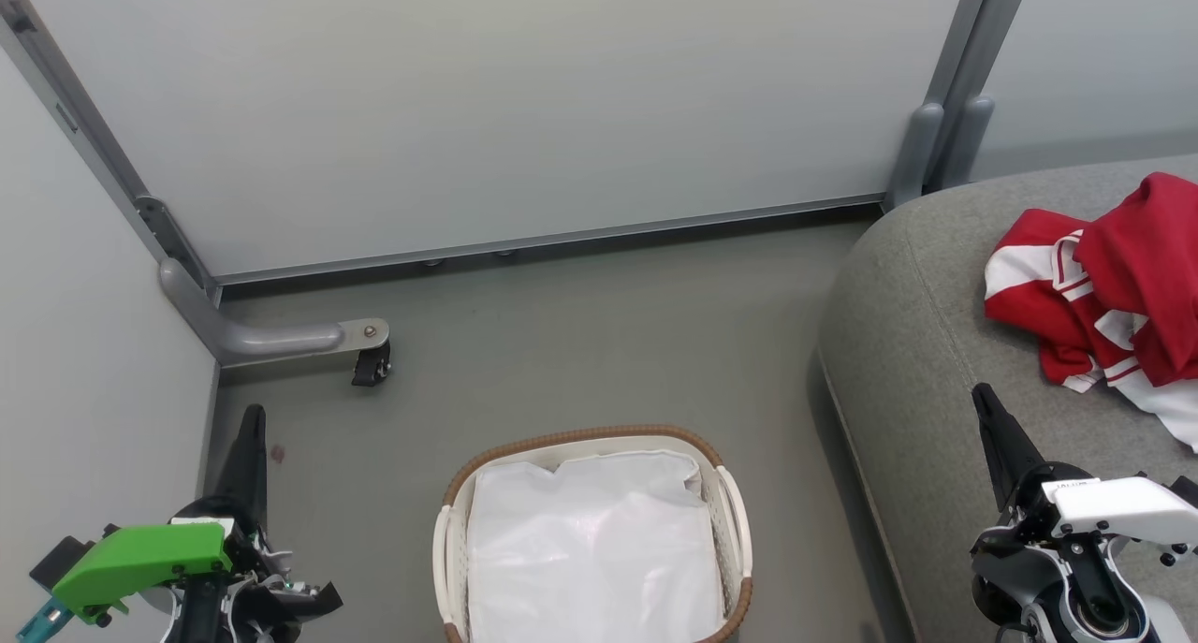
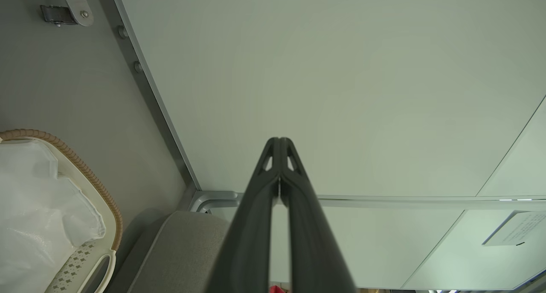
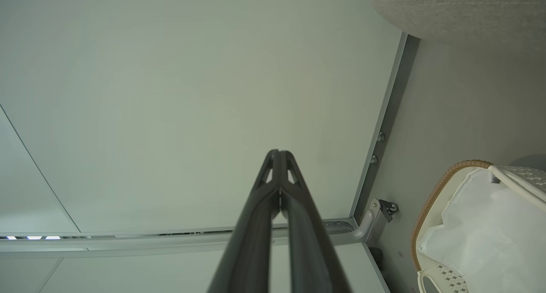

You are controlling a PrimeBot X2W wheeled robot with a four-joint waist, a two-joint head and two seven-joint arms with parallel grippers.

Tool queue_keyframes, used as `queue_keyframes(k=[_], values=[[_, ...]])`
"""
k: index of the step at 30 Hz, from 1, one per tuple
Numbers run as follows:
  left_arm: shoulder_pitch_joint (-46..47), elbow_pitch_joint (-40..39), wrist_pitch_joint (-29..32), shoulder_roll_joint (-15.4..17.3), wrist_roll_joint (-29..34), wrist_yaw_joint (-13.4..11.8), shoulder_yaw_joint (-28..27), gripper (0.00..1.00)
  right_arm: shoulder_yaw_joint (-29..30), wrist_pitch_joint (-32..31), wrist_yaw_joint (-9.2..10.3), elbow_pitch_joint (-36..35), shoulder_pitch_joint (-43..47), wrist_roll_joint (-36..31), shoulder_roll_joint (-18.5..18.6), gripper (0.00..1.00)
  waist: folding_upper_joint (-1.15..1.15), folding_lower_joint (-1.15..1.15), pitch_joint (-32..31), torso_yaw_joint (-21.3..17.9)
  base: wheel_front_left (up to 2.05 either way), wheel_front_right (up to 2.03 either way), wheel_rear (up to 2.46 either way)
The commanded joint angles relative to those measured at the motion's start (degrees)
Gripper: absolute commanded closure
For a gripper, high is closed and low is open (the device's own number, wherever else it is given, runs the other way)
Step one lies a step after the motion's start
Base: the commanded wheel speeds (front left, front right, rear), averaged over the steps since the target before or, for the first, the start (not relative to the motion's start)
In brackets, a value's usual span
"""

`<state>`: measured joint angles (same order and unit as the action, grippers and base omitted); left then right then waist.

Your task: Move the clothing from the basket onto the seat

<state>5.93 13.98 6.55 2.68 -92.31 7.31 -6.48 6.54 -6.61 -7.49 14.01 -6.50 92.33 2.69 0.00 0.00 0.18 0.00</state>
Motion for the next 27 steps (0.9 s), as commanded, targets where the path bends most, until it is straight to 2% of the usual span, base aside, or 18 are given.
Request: queue_keyframes(k=[1,27], values=[[0.6,-0.1,0.2,0.4,-0.2,0.4,-0.1,1.00,0.1,-0.1,0.00,-0.1,0.6,0.2,0.4,1.00,0.00,0.00,0.0,0.0,0.00,0.00,0.00],[0.6,-0.1,0.2,0.4,-0.2,0.4,-0.1,1.00,0.1,-0.1,0.00,-0.1,0.6,0.2,0.4,1.00,0.00,0.00,0.0,0.0,0.00,0.00,0.00]])
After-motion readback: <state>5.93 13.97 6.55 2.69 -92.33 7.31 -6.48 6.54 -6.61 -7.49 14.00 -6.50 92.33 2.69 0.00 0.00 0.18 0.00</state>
